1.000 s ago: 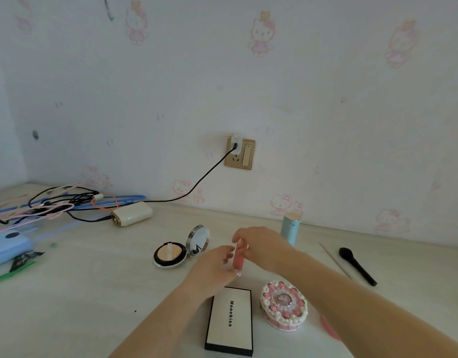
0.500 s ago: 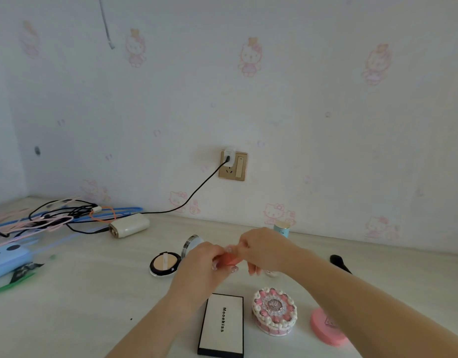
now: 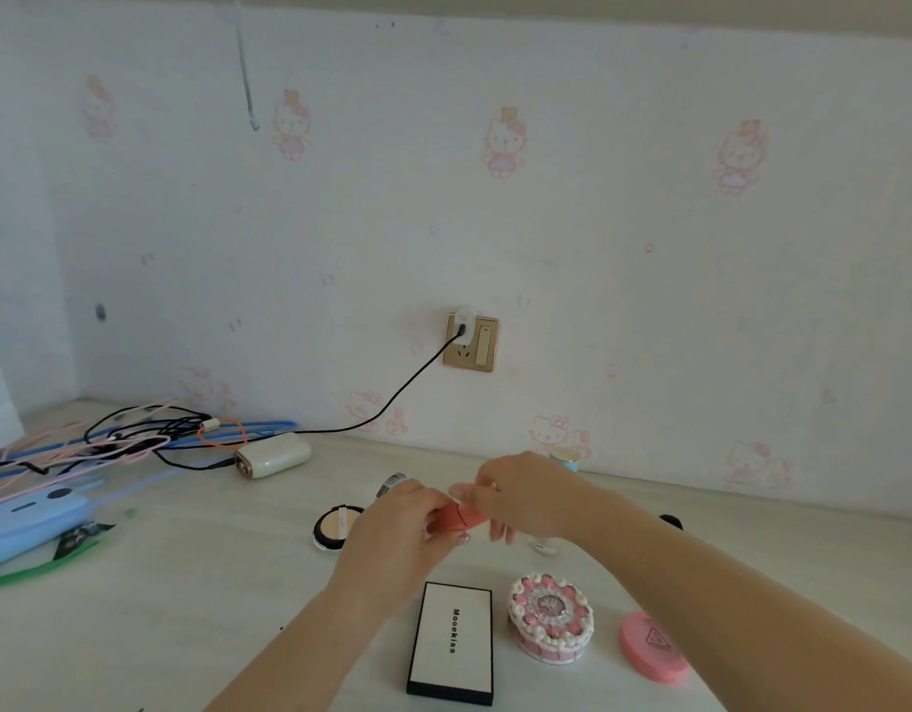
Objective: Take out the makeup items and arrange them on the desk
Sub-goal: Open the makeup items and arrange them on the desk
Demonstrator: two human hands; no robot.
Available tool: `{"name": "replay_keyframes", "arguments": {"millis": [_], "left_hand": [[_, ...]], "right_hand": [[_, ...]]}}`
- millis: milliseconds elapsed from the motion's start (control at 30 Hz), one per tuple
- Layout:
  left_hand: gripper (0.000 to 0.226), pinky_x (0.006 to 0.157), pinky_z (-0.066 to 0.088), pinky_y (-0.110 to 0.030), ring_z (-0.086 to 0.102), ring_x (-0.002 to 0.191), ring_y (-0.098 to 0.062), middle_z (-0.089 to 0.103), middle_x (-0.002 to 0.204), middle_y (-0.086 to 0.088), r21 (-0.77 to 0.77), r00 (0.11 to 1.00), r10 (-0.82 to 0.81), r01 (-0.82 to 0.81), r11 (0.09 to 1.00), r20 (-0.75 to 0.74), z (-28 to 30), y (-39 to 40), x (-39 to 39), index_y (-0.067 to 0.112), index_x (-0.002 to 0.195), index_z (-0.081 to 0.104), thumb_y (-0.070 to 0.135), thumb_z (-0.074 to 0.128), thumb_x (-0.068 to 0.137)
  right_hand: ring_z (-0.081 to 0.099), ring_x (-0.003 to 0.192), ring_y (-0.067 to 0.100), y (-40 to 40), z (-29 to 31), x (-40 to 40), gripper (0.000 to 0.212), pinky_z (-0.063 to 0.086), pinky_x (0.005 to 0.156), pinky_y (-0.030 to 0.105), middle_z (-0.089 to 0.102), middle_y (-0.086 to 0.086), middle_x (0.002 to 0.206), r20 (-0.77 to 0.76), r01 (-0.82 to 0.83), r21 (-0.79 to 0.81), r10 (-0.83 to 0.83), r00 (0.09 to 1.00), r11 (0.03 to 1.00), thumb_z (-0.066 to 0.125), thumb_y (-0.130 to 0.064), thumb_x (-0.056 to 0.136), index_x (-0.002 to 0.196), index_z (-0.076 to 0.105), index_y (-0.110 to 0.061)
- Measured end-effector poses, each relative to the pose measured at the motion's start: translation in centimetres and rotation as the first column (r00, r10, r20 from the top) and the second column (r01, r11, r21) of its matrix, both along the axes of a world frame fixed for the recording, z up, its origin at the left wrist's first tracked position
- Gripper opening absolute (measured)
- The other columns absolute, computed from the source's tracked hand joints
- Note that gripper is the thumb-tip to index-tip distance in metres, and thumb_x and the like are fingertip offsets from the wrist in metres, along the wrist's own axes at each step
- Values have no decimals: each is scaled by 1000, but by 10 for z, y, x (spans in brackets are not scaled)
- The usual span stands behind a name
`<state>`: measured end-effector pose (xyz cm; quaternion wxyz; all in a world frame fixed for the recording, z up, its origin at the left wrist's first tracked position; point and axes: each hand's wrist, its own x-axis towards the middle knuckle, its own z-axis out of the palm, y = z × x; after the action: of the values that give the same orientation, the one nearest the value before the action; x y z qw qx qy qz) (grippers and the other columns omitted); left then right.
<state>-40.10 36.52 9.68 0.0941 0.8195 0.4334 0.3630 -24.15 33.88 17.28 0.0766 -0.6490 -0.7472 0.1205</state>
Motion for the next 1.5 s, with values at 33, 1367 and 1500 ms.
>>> {"name": "replay_keyframes", "arguments": {"millis": [33,1367,1500], "left_hand": [[21,58,30,-14,49,78,-3,47,79,15,16,1000,6,-5,1000,-16,0,0,-2,28,93,66,43,67,79],[4,68,42,-5,63,73,4,68,76,23,-378,959,42,70,923,281,-38,22,-10,8,82,66,11,64,84],[9,69,43,-6,65,83,-15,68,82,11,-441,935,85,81,894,344,-53,26,-5,-6,88,63,0,57,84]], "right_hand": [[67,69,11,0,1,-1,49,53,83,31,75,0,85,33,-18,0,18,999,1000,38,-57,92,95,60,-14],[59,100,10,25,-44,25,21,50,82,27,63,-12,104,-65,103,362,-85,994,927,62,-31,86,106,58,-27],[63,95,3,33,-71,20,21,52,89,27,69,-14,96,-427,242,148,-159,890,959,71,-28,79,94,57,-29]]}}
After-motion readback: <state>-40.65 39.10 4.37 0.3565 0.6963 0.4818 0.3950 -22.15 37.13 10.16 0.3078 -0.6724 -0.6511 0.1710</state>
